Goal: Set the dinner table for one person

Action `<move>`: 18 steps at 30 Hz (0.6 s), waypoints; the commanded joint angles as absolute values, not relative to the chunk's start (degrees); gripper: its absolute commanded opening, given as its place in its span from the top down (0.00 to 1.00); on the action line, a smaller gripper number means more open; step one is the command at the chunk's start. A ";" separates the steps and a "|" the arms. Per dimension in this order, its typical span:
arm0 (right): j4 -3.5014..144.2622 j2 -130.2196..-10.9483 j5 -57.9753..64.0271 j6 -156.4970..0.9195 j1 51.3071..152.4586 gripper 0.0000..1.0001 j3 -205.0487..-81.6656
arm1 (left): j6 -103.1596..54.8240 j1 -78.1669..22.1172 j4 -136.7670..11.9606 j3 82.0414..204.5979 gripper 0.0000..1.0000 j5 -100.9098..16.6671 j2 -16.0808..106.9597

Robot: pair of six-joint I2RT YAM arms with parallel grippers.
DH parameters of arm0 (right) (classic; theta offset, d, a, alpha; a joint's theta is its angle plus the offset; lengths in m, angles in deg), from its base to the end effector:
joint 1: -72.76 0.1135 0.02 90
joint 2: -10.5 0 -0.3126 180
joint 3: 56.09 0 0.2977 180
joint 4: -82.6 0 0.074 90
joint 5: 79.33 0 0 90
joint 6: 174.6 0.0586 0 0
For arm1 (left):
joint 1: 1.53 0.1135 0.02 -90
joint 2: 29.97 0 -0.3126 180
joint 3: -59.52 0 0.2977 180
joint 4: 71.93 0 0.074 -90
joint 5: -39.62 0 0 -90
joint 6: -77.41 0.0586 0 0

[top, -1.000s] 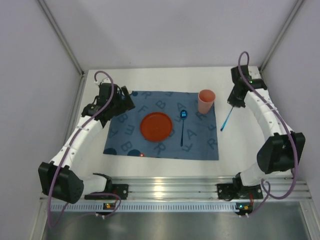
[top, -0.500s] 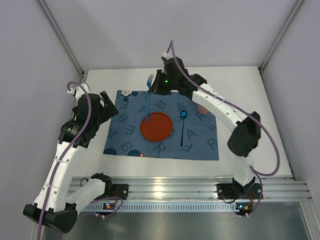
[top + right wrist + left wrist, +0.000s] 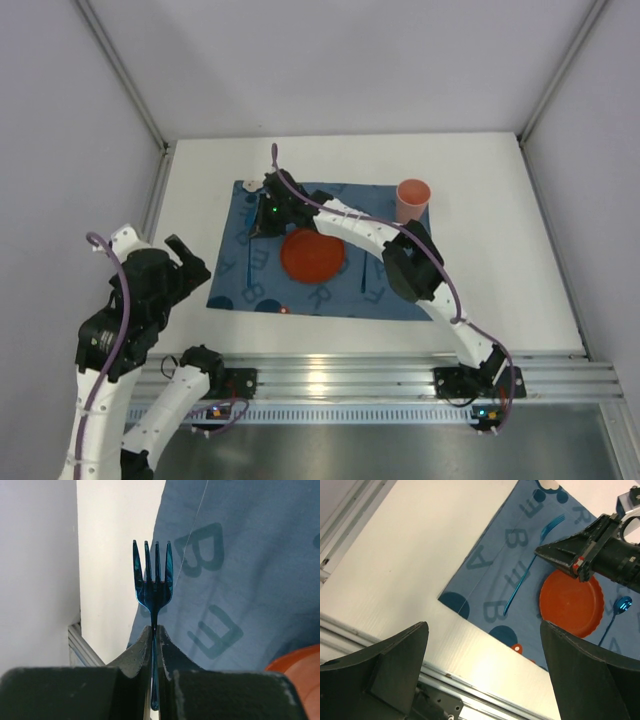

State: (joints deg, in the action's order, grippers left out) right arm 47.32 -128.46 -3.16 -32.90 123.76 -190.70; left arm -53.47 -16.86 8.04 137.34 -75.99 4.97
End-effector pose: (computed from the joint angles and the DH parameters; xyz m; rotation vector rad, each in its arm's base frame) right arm 0.4003 0.5166 0.2127 -0.1294 2.5411 1.1253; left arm 0.0868 0.0025 0.4186 -0.7069 2.0269 -0.0724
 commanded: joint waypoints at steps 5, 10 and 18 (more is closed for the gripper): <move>54.45 -128.81 5.65 -29.32 123.65 1.00 -188.14 | -55.04 -16.55 14.32 137.68 0.01 -77.10 2.02; 54.80 -131.00 5.75 -28.88 122.94 0.81 -189.36 | -54.25 -16.55 12.83 138.82 0.01 -76.66 4.22; 54.45 -129.26 3.03 -32.83 122.15 0.16 -189.89 | -53.63 -16.55 9.93 140.23 0.01 -76.40 7.30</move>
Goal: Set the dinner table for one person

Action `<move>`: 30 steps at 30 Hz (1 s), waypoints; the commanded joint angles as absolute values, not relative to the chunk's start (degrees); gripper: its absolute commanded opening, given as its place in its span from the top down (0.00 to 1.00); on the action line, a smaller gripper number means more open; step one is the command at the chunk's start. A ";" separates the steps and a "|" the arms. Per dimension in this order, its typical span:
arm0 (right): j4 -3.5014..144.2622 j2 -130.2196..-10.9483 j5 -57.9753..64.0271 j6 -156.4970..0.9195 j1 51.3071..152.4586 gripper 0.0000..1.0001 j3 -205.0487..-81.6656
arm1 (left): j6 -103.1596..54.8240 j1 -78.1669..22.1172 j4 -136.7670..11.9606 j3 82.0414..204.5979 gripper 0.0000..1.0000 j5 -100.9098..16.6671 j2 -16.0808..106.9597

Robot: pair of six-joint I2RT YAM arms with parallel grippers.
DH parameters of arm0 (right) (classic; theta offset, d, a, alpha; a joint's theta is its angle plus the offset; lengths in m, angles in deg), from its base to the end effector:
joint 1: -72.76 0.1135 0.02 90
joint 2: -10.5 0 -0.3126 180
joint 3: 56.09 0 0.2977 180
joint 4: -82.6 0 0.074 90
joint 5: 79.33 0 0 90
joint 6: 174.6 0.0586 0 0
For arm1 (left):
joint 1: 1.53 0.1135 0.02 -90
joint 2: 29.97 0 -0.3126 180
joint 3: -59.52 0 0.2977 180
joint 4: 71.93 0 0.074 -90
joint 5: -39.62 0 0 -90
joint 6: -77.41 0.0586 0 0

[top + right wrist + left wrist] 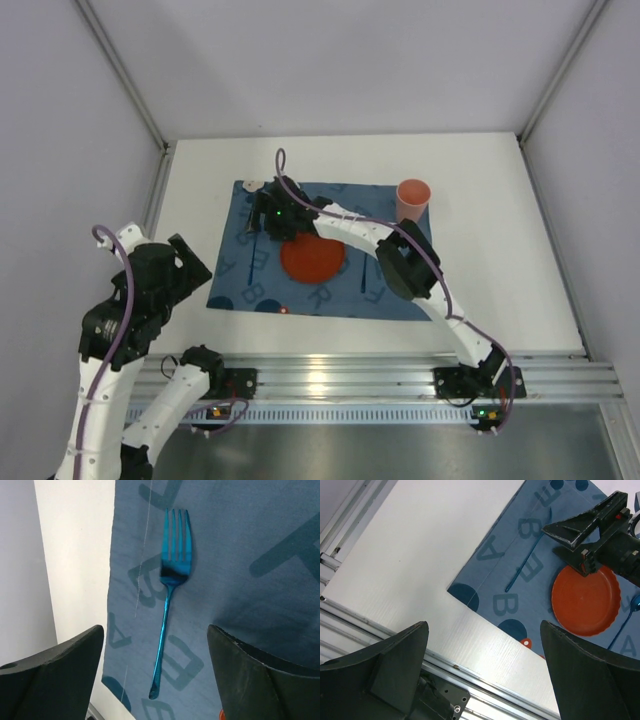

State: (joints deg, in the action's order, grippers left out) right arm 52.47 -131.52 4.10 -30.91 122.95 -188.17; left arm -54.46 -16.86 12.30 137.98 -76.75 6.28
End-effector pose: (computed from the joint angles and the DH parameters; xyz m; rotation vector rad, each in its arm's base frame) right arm 0.4179 0.5119 0.1694 0.0096 2.5056 1.0068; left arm 0.0863 0.0033 0.4137 -0.7289 2.0906 -0.0162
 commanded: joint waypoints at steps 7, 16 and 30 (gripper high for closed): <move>54.36 -116.70 -2.95 -41.60 121.10 0.11 -190.16 | -52.76 -16.55 6.68 141.11 0.01 -75.88 9.58; 50.59 -81.12 8.98 -59.02 122.33 0.00 -165.70 | -47.58 -16.55 -5.97 139.09 0.01 -66.31 17.65; 46.81 -34.97 16.11 -52.00 122.33 0.00 -118.62 | -45.20 -16.73 -17.84 139.18 0.01 -61.28 30.41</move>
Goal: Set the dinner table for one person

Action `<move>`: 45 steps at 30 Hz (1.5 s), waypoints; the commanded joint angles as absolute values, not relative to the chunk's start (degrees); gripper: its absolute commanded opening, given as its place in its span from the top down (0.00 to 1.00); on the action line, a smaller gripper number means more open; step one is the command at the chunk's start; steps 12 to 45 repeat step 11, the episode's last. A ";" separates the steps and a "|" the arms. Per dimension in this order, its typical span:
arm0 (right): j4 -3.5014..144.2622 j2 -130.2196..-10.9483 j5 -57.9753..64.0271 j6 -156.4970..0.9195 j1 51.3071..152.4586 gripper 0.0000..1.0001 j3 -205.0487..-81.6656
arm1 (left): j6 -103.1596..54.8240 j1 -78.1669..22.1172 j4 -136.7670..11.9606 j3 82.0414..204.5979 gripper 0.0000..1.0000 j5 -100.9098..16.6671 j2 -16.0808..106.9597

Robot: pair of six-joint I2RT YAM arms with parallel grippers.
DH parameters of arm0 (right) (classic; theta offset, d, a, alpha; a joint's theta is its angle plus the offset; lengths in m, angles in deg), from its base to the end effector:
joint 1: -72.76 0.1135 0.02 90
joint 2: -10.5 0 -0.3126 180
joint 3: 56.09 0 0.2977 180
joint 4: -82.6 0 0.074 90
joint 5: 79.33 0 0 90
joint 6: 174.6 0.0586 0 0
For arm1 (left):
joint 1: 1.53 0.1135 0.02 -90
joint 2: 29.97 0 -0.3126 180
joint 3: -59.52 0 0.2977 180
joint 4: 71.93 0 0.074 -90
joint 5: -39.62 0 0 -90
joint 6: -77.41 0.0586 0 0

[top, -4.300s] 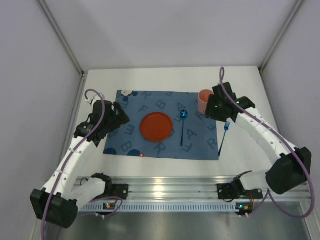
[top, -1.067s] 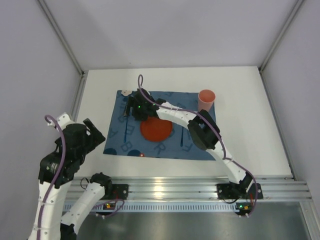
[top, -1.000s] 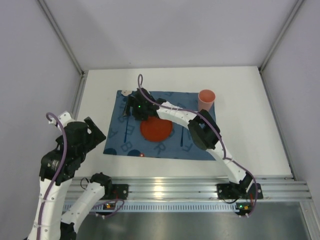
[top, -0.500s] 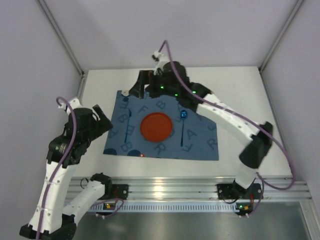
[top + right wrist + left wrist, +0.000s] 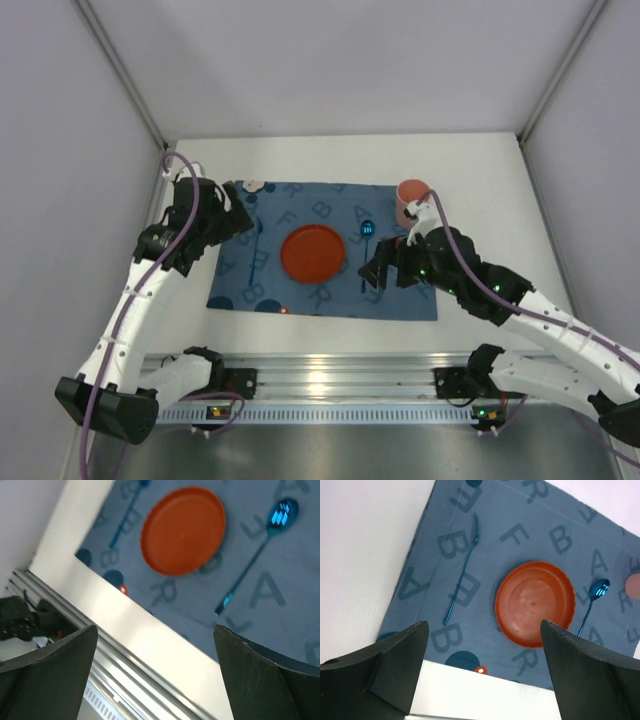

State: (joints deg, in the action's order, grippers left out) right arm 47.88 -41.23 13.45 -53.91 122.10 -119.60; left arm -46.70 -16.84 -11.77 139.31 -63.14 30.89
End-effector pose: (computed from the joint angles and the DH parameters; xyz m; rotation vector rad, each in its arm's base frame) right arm 0.1584 0.1801 0.3680 -0.3031 2.0517 0.8450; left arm 0.2426 -0.0530 0.3967 -0.4851 2.2246 -0.1999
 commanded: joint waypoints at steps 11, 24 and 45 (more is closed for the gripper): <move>32.31 -23.18 26.13 -51.30 122.24 0.00 -118.88 | -43.79 -18.48 -19.78 135.40 0.01 -61.89 28.48; 32.31 -23.18 26.13 -51.30 122.24 0.00 -118.88 | -43.79 -18.48 -19.78 135.40 0.01 -61.89 28.48; 32.31 -23.18 26.13 -51.30 122.24 0.00 -118.88 | -43.79 -18.48 -19.78 135.40 0.01 -61.89 28.48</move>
